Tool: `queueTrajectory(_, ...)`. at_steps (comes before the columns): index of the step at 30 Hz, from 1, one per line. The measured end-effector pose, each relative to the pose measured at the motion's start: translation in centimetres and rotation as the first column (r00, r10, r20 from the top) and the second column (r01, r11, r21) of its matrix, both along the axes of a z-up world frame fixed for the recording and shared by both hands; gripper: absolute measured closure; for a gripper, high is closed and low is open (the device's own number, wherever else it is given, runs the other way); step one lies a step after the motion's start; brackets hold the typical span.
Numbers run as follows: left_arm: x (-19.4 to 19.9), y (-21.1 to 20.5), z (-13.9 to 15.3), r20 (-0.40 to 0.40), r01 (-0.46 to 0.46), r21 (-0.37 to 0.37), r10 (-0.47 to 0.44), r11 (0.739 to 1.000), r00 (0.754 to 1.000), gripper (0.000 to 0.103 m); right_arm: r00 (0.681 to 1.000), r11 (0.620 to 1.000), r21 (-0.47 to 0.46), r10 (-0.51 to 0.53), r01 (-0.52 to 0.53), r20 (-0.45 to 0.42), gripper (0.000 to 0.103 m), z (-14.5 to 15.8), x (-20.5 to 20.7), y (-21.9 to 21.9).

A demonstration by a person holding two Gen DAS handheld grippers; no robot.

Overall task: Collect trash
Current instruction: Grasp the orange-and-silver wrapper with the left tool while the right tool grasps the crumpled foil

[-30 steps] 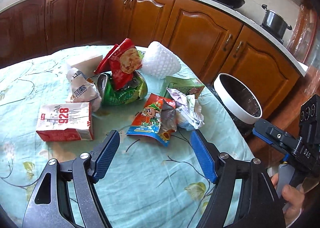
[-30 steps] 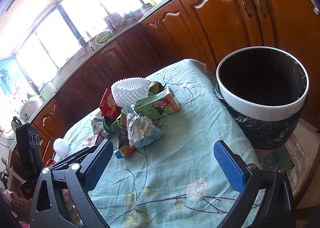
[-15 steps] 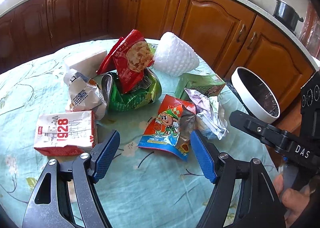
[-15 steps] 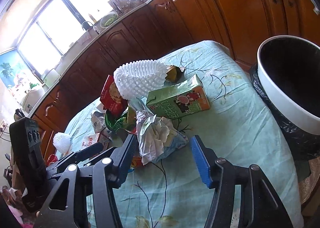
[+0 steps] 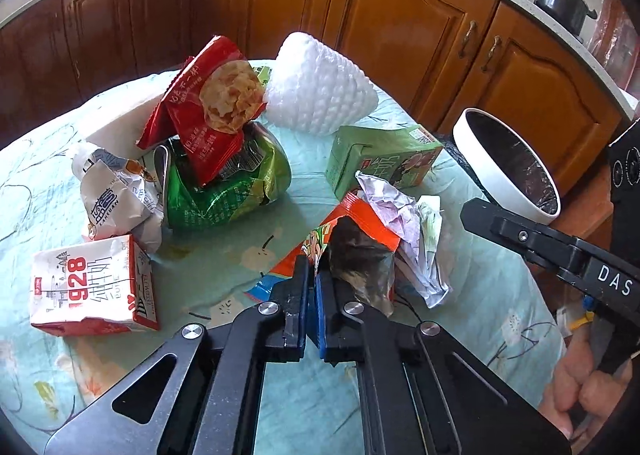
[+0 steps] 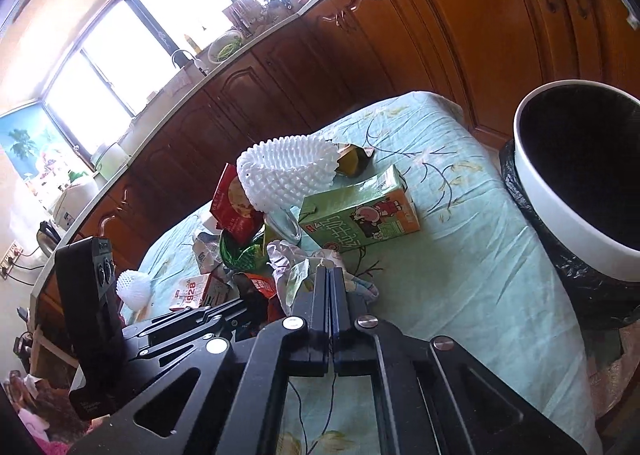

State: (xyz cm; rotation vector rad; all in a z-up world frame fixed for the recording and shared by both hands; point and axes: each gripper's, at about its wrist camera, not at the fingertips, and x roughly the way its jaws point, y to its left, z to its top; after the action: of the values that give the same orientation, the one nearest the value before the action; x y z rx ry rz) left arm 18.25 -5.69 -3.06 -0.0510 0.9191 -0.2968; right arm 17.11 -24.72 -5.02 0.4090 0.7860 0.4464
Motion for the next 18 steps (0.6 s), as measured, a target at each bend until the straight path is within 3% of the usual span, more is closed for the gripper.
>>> queueTrajectory(2,-0.3,0.2,0.3,0.004,-0.007,-0.001,0.007,1.0,1.0,0.101,1.0,1.0,0.003,0.011,-0.011,-0.012,0.089,-0.1,0.1,0.1)
queueTrajectory(5,-1.0,1.0,0.7,0.008,-0.029,-0.007,0.029,1.0,1.0,0.101,0.999,0.999,0.001,0.032,-0.032,-0.014,0.053,-0.4,0.2,1.0)
queueTrajectory(6,-1.3,1.1,0.9,0.014,-0.036,-0.001,0.036,0.999,0.999,0.101,0.999,0.999,-0.001,0.04,-0.04,-0.014,0.047,-0.5,0.2,1.4)
queueTrajectory(11,-2.2,2.4,1.5,0.022,-0.069,0.014,0.068,0.998,0.997,0.101,0.995,0.995,-0.044,0.086,-0.089,-0.058,0.047,-2.3,1.3,4.0)
queueTrajectory(13,-2.2,3.0,1.3,0.018,-0.074,0.022,0.074,0.997,0.997,0.101,0.991,0.992,-0.051,0.109,-0.113,-0.077,0.056,-3.0,1.6,4.8)
queueTrajectory(14,-2.3,3.2,1.1,0.016,-0.078,0.026,0.078,0.997,0.997,0.101,0.991,0.992,-0.054,0.112,-0.116,-0.067,0.069,-3.0,1.5,5.0)
queueTrajectory(15,-2.3,3.4,1.0,0.013,-0.082,0.03,0.082,0.996,0.997,0.101,0.991,0.99,-0.07,0.115,-0.12,-0.064,0.102,-2.8,1.4,5.2)
queueTrajectory(18,-2.5,3.9,0.5,0.004,-0.095,0.029,0.095,0.995,0.996,0.101,0.988,0.987,-0.075,0.138,-0.143,-0.064,0.103,-2.7,0.8,5.3)
